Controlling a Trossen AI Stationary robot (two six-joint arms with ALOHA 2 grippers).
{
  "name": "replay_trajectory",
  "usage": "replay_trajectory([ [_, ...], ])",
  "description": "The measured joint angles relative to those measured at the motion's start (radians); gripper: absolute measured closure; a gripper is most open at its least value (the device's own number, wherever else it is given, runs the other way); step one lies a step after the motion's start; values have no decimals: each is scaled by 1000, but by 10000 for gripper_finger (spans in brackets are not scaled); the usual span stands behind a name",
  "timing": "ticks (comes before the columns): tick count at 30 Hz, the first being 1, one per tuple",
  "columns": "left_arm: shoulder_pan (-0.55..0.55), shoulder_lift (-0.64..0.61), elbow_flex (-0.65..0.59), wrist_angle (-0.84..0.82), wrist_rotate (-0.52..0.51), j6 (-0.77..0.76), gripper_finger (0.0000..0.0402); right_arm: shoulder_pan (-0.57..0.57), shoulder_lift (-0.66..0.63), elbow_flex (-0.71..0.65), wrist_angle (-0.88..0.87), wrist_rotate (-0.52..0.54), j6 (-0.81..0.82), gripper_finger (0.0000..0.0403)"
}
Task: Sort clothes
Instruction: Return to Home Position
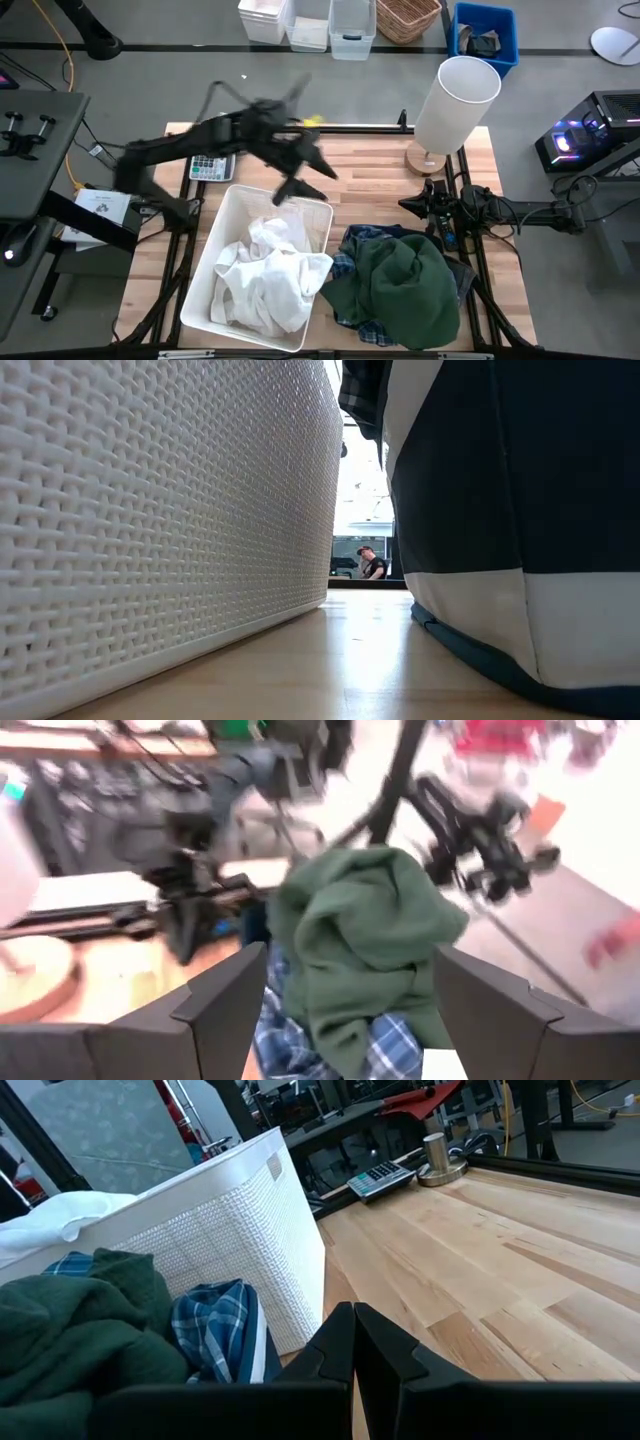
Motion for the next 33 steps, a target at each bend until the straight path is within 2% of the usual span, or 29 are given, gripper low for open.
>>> replay_trajectory([
  [5, 96, -361, -538, 435, -20, -170, 135, 0, 0, 0, 0, 0, 0, 402],
  [9, 153, -615, -930, 842, -149, -342, 135, 0, 0, 0, 0, 0, 0, 402],
  [12, 188, -751, -1164, 1108, -264, -463, 135, 0, 0, 0, 0, 0, 0, 402],
  [15, 214, -835, -1331, 1306, -332, -582, 135, 0, 0, 0, 0, 0, 0, 402],
  [19, 229, -902, -1457, 1412, -398, -651, 135, 0, 0, 0, 0, 0, 0, 402],
  [24, 213, -930, -1489, 1409, -432, -680, 135, 0, 0, 0, 0, 0, 0, 402],
  [29, 100, -930, -1459, 1356, -447, -666, 135, 0, 0, 0, 0, 0, 0, 402],
  [33, -39, -930, -1469, 1339, -606, -613, 135, 0, 0, 0, 0, 0, 0, 402],
])
